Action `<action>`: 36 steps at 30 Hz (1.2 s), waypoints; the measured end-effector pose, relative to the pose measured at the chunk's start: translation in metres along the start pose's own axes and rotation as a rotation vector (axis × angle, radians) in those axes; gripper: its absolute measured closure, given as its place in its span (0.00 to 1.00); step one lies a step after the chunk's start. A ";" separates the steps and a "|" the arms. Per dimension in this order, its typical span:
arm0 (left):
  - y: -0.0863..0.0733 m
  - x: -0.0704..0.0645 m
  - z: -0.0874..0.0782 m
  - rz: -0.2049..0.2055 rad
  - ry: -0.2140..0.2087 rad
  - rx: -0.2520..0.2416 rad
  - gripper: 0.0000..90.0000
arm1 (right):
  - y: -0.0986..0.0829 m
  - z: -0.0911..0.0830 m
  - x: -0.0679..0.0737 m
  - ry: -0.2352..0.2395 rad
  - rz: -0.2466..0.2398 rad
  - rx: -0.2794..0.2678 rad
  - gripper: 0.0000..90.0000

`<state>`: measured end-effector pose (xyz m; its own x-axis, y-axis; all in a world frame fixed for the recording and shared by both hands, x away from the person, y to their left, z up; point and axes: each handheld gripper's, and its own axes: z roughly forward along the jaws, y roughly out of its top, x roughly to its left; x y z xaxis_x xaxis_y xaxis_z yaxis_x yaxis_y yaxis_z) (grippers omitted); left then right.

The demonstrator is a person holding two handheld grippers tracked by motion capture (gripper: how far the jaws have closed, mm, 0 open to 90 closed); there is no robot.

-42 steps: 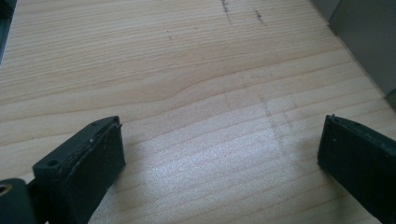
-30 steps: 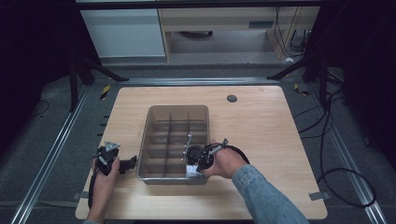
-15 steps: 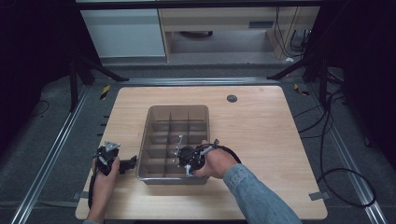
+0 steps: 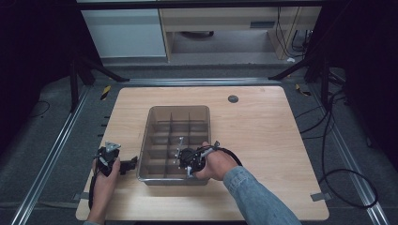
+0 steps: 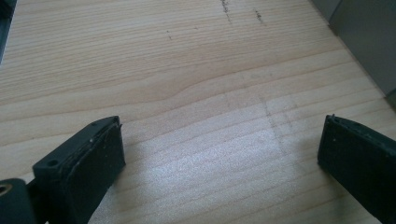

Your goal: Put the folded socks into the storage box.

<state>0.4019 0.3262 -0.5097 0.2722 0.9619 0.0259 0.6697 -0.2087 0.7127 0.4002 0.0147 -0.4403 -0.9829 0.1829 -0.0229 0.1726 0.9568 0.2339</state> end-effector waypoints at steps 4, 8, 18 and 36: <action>0.000 0.000 0.000 0.000 0.000 0.000 0.00 | -0.005 -0.004 0.000 0.001 0.004 -0.034 1.00; 0.000 0.000 0.000 0.000 0.000 0.000 0.00 | -0.010 -0.013 0.000 0.006 0.018 -0.058 1.00; 0.000 0.000 0.000 0.000 -0.001 0.000 0.00 | -0.027 -0.040 -0.008 -0.012 0.077 -0.189 1.00; 0.000 0.000 0.000 -0.002 -0.001 -0.002 0.00 | -0.051 -0.083 -0.030 -0.112 0.215 -0.420 1.00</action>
<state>0.4020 0.3261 -0.5098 0.2714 0.9621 0.0243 0.6689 -0.2068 0.7140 0.4159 -0.0589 -0.3708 -0.9107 0.4121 -0.0299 0.3078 0.7250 0.6161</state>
